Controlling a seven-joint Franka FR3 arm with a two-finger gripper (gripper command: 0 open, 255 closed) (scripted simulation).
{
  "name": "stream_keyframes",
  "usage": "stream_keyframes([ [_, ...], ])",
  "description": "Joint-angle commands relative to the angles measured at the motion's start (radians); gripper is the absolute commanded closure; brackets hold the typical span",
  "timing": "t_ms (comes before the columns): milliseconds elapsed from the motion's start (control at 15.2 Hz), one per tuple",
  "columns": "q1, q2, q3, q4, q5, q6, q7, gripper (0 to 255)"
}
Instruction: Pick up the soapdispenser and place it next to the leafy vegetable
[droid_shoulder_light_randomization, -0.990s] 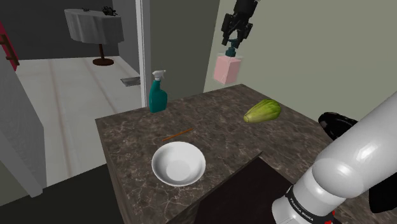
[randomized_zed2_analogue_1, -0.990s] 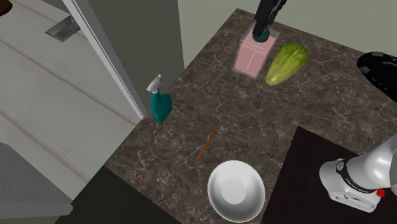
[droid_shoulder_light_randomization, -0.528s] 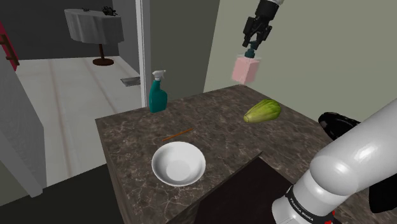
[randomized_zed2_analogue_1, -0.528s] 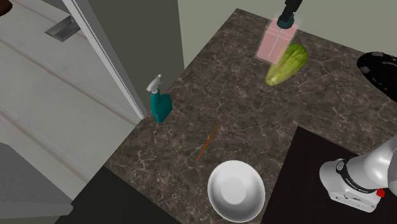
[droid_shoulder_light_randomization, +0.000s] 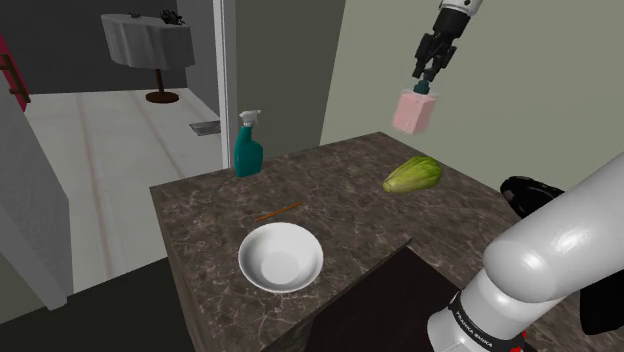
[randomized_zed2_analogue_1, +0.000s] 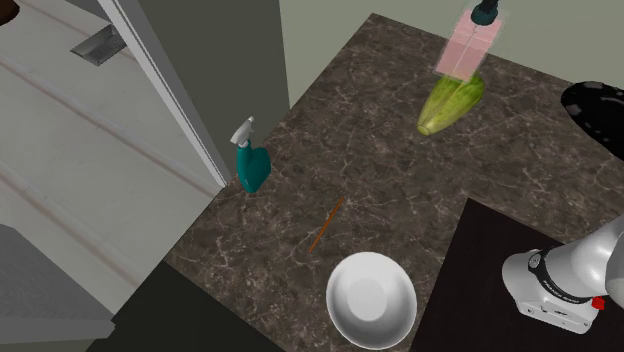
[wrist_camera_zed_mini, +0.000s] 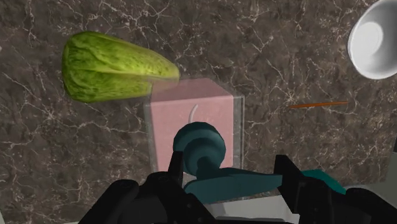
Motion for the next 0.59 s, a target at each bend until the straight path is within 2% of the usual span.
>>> stream_keyframes([
  [0,-0.019,0.004,-0.03,0.013,-0.004,-0.015,-0.051,255],
  [528,-0.103,0.102,-0.163,0.13,0.009,-0.068,-0.265,255],
])
